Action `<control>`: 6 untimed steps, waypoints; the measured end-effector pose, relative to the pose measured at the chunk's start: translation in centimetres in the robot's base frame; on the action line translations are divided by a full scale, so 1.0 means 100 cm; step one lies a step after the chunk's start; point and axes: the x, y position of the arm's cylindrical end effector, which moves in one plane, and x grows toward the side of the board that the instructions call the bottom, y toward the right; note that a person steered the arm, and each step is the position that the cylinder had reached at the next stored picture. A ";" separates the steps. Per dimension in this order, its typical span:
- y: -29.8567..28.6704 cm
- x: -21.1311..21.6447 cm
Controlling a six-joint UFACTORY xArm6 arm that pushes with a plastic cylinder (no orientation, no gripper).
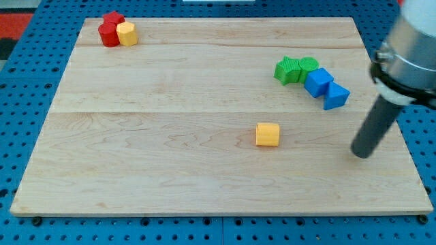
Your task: Move the yellow heart towards the left
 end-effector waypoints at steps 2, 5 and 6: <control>-0.119 -0.031; -0.211 -0.045; -0.222 0.022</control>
